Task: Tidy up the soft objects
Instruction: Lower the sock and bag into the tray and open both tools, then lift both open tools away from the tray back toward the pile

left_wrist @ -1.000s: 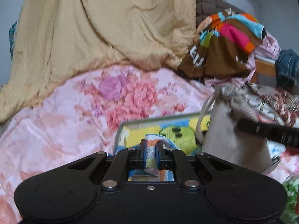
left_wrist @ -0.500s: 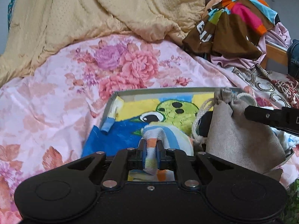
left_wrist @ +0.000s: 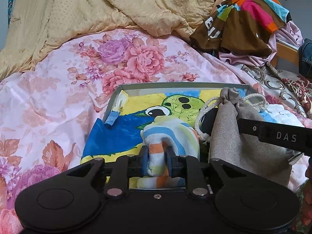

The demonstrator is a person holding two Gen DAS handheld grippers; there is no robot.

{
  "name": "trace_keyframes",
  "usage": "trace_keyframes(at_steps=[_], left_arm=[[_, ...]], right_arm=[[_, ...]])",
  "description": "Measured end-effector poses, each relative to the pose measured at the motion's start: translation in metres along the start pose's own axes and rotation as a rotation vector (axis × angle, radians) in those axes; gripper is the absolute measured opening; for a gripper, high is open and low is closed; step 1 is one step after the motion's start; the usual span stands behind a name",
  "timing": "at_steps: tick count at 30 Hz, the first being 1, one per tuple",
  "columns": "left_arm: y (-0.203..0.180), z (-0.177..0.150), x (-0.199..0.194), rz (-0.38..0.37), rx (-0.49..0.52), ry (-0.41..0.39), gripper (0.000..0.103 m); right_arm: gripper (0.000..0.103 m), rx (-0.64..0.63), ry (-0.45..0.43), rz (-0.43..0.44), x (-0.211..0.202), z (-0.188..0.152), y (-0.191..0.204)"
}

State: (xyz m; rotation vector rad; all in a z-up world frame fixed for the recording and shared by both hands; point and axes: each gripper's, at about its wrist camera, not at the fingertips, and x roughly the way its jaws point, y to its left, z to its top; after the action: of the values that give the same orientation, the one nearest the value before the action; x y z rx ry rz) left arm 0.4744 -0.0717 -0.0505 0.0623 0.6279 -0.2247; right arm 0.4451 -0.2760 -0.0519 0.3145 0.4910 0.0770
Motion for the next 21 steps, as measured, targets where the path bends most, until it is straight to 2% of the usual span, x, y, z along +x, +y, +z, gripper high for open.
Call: trace_keyframes(at_steps=[1, 3, 5, 8, 15, 21], left_arm=[[0.001, 0.0, -0.001, -0.002, -0.008, -0.003, 0.029], [0.002, 0.0, -0.006, -0.014, -0.028, -0.011, 0.036], [0.003, 0.001, -0.012, -0.019, -0.035, -0.023, 0.053], [0.001, 0.002, -0.022, -0.01, -0.019, -0.043, 0.066], [0.004, 0.006, -0.057, 0.017, -0.073, -0.1, 0.084], [0.005, 0.012, -0.108, 0.023, -0.14, -0.164, 0.095]], right_arm=[[0.056, 0.006, -0.014, 0.01, -0.003, 0.002, -0.002], [0.059, 0.012, -0.016, 0.015, -0.007, 0.005, -0.005], [0.064, 0.013, -0.011, 0.016, -0.011, 0.008, -0.007], [0.074, 0.001, -0.01, 0.026, -0.019, 0.012, -0.006], [0.09, -0.031, -0.063, 0.041, -0.065, 0.035, 0.0], [0.1, -0.046, -0.112, 0.056, -0.121, 0.05, 0.01]])
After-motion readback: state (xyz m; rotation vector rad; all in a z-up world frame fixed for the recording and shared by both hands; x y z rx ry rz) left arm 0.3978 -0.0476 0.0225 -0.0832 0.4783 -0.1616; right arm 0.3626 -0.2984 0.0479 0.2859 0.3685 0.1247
